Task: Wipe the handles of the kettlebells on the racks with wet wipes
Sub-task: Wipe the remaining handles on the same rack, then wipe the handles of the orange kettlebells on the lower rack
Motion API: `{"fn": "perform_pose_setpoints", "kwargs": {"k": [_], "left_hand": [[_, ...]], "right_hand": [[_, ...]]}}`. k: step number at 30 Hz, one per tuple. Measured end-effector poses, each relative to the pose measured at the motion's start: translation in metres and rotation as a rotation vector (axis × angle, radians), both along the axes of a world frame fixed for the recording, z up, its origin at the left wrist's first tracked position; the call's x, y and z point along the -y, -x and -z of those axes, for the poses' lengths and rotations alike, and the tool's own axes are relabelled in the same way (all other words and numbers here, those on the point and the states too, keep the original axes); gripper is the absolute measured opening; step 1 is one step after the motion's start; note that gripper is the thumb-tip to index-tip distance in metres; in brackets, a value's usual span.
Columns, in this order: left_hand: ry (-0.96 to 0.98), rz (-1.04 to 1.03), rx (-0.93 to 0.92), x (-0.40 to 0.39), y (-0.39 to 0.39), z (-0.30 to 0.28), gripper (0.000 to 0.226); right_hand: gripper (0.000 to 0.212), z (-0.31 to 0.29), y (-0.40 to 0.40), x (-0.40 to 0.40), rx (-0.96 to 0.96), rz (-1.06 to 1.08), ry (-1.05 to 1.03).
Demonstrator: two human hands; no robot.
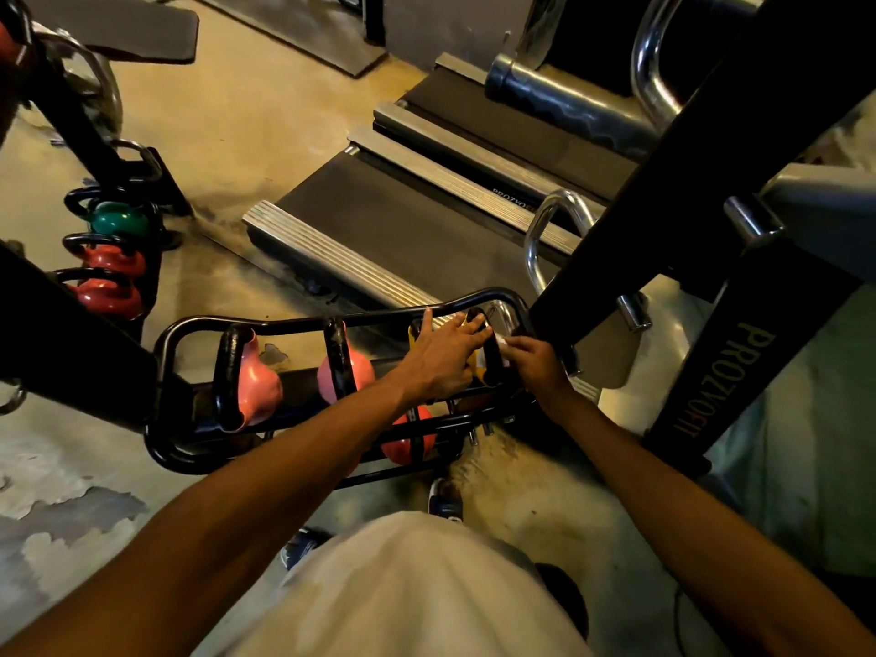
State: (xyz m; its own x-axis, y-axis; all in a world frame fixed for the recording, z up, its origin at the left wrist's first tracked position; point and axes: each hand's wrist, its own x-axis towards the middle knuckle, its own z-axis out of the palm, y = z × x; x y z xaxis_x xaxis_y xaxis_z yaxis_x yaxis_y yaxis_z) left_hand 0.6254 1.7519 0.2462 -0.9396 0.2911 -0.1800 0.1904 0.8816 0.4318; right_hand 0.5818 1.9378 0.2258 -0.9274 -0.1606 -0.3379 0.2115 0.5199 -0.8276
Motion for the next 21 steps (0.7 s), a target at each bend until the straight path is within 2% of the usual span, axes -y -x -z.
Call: {"fn": "perform_pose_setpoints", "kwargs": {"k": [5,9,13,16,21], "left_hand": [[0.017,0.044,0.016,0.002,-0.003,-0.009,0.075],[-0.07,0.03,-0.043,0.003,-0.017,-0.013,0.071],[-0.244,-0.001,-0.176,0.001,-0.04,0.005,0.065],[-0.264,0.013,-0.307,-0.002,-0.06,0.02,0.062],[-0.363,-0.056,-0.503,-0.005,-0.113,0.016,0.056]], "right_hand": [[0.017,0.001,-0.023,-0.01,-0.225,0.026,-0.215],[0.024,-0.007,-0.038,-0.013,-0.165,0.108,-0.288],[0.03,-0.01,-0.062,-0.01,-0.095,0.302,-0.186],[0.028,-0.004,-0.085,-0.006,-0.087,0.456,-0.074],[0.023,0.007,-0.123,0.006,-0.178,0.433,0.065]]}}
